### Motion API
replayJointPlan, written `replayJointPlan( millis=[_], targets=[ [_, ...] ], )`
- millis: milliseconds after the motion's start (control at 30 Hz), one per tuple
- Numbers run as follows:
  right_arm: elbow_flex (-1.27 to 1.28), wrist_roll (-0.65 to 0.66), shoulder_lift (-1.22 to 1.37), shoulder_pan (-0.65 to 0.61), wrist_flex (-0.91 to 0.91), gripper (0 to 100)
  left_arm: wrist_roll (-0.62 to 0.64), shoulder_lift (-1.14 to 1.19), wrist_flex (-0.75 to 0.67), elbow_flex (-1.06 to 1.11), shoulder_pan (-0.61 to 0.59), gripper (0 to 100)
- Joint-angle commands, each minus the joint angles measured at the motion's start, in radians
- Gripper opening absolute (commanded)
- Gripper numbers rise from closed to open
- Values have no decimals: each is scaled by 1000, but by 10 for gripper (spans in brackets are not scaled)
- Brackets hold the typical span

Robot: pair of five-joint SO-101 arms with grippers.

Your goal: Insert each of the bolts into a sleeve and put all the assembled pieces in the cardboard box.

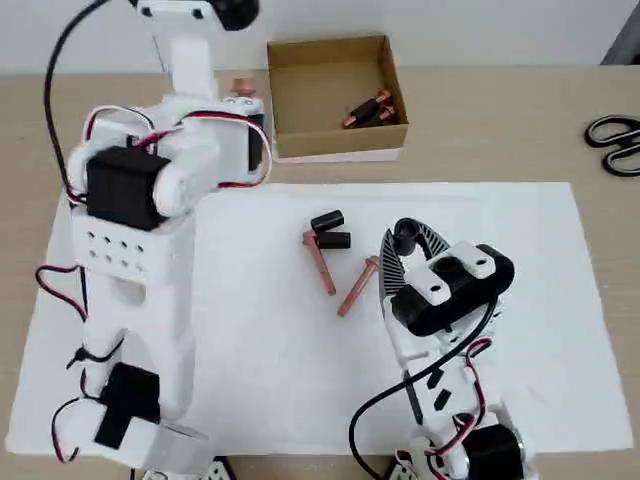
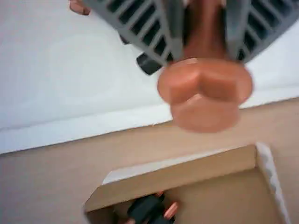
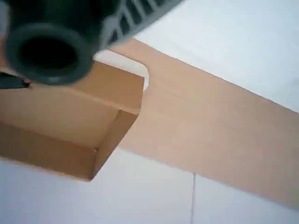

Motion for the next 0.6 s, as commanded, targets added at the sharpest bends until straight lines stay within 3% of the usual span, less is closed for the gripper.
replayJointPlan(
  millis=[0, 200, 333, 567],
  targets=[
    [-3, 9, -7, 4, -25, 4, -9, -106, -87, -96, 14, 6],
    [-11, 9, -8, 61, 48, 4, 2, -339, 91, -133, 12, 6],
    [-20, 8, -8, 54, 59, 4, 60, -511, 86, 58, -23, 6],
    [-43, 6, -8, -21, 59, 4, 117, -781, 38, 437, 149, 6]
  ],
)
